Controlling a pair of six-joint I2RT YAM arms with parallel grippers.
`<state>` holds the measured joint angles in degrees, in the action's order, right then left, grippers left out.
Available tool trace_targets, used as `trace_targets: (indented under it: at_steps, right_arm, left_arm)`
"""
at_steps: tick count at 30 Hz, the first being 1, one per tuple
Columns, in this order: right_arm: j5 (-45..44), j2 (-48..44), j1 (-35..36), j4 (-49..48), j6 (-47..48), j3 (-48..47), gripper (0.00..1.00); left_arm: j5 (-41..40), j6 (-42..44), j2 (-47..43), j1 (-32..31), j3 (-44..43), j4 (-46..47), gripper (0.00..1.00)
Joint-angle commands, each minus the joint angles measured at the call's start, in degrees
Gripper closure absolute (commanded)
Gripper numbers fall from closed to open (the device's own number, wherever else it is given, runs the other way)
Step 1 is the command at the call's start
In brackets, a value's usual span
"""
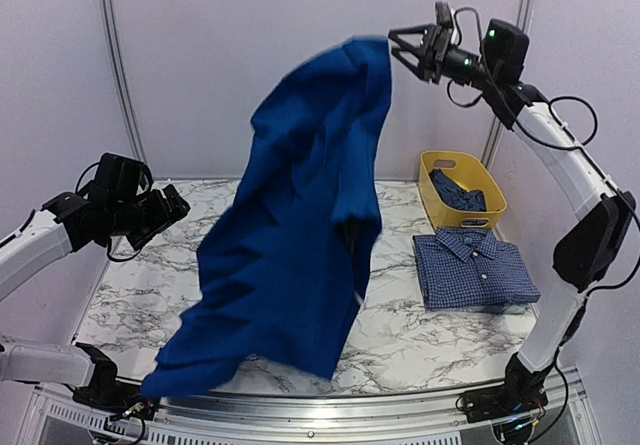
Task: Fold and stack the mixed laundry pile
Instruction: Place the crumpled skirt at the center of the board, then move the crumpled skirt to the center of the board.
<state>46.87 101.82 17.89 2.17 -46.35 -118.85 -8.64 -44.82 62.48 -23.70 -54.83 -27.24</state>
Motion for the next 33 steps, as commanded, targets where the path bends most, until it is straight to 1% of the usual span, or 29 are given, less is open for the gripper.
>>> trace_targets:
  at_steps: [1,4,7,9,12,13,15,19,20,21,25,27,30,33]
  right_arm:
    - [-11.6,0.5,-4.4,27.6,22.0,11.3,0.04]
    - [-16.3,-2.7,-2.8,31.5,28.7,20.5,0.04]
    - [-16.6,-6.1,-1.1,33.4,32.7,29.2,0.1]
    - [-14.9,-8.0,0.9,33.8,34.3,34.7,0.14]
    - [-11.3,-9.0,5.9,33.4,34.5,41.2,0.19]
    - [-10.4,-9.1,7.5,32.9,34.1,42.8,0.2]
    - [-9.7,-9.0,10.8,32.2,33.6,45.7,0.21]
    - [-8.6,-7.4,14.7,32.2,33.6,50.3,0.27]
    - [-8.7,-7.0,15.0,32.2,33.8,51.0,0.27]
    - [-8.8,-6.8,15.0,32.1,33.8,51.7,0.27]
    - [-10.3,-6.3,14.6,31.9,33.2,51.2,0.27]
    - [-10.7,-5.9,13.9,32.2,33.1,50.2,0.26]
    - [-11.3,-5.4,12.2,32.8,33.3,49.4,0.25]
    - [-11.5,-4.7,10.3,33.4,33.6,49.6,0.25]
  left_arm:
    - [0.7,2.1,-2.6,0.3,1.3,0.2,0.01]
    - [4.2,6.5,-3.8,0.1,2.5,0.5,0.01]
    - [8.1,12.3,-2.6,-2.1,2.8,0.5,0.01]
    - [10.6,13.8,-0.4,-5.8,3.2,0.5,0.01]
    - [11.9,14.7,5.9,-14.0,3.1,0.5,0.02]
    - [12.0,15.2,8.6,-17.0,2.8,0.4,0.04]
    - [12.2,15.0,14.6,-21.4,2.2,0.1,0.12]
    - [13.5,15.1,25.7,-26.5,0.0,0.2,0.33]
    - [13.6,14.9,28.9,-26.7,-0.8,0.2,0.38]
    - [13.1,14.6,30.3,-26.7,-1.4,0.2,0.42]
    - [9.9,14.4,40.2,-25.1,-6.3,0.0,0.51]
    - [9.2,13.8,44.5,-22.3,-9.0,-0.3,0.55]
    - [8.9,13.7,49.5,-15.9,-13.2,-0.4,0.62]
    - [8.9,15.8,54.5,-9.1,-20.0,-0.7,0.64]
